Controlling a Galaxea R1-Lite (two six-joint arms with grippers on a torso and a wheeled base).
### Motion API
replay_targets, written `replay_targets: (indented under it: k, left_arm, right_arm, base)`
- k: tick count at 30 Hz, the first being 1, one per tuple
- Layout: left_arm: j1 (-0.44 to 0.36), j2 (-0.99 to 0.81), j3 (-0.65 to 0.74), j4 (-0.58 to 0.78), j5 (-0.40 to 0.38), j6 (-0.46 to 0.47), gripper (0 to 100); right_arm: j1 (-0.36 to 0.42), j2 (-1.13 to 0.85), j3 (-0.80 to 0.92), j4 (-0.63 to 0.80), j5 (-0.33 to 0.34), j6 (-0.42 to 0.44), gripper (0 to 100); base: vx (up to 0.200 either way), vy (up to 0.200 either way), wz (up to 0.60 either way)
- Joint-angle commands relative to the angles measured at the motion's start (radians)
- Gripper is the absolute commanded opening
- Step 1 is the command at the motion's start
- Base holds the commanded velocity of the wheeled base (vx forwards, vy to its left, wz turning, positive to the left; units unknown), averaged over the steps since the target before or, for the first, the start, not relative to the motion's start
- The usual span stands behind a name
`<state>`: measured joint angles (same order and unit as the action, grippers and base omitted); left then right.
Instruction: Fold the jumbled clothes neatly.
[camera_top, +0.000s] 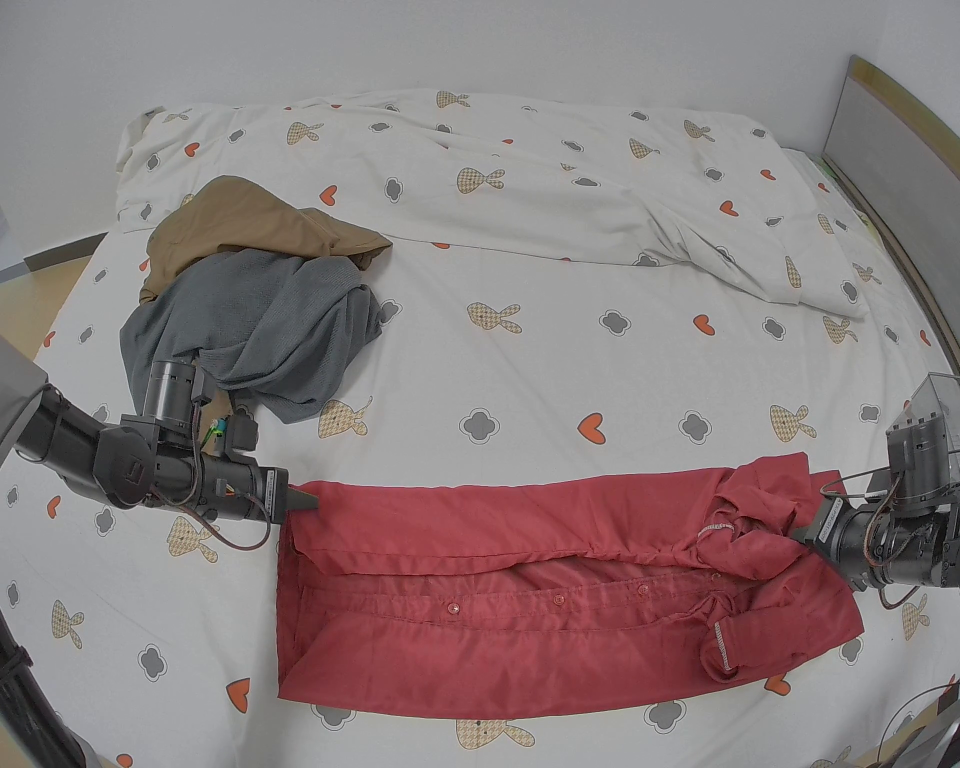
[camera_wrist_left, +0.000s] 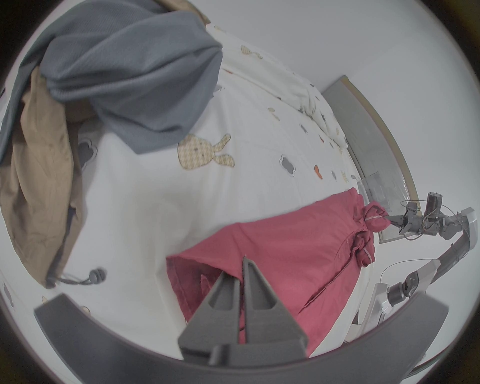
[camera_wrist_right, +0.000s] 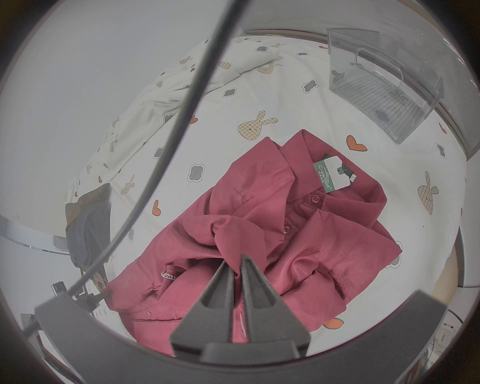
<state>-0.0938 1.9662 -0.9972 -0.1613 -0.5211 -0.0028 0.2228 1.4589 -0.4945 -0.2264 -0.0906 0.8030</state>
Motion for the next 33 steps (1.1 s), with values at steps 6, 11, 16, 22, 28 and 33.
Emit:
replay_targets:
  k: [6,11,16,22,28,33]
  left_arm:
    - [0.002,-0.01,0.04,-0.001,0.001,0.023,100]
    - [0.032,-0.112,0.089,0.002,0.001,0.02,100]
    - [0.04,-0.334,0.172,0.005,-0.019,-0.019,100]
    - [-0.049,-0.452,0.189,0.062,-0.16,-0.126,100]
    - [-0.124,-0.267,0.137,0.092,-0.165,-0.146,100]
    - [-0.161,-0.112,0.078,0.089,-0.165,-0.177,100]
  right_arm:
    - [0.0,0.001,-0.001,-0.001,0.0,-0.001,0]
    - [-0.002,0.001,0.002,-0.001,0.0,0.001,0]
    - [0.0,0.001,0.005,-0.001,0.014,-0.001,0]
    - [0.006,0.003,0.005,-0.002,0.028,-0.001,0]
    - [0.001,-0.003,0.008,-0.002,0.028,-0.001,0]
    - [0.0,0.0,0.008,-0.002,0.028,-0.001,0]
  base:
    - [0.0,0.0,0.0]
    - [0.0,0.0,0.0]
    - [0.0,0.0,0.0]
    - [0.0,0.0,0.0]
    - [0.0,0.0,0.0]
    - [0.0,0.0,0.0]
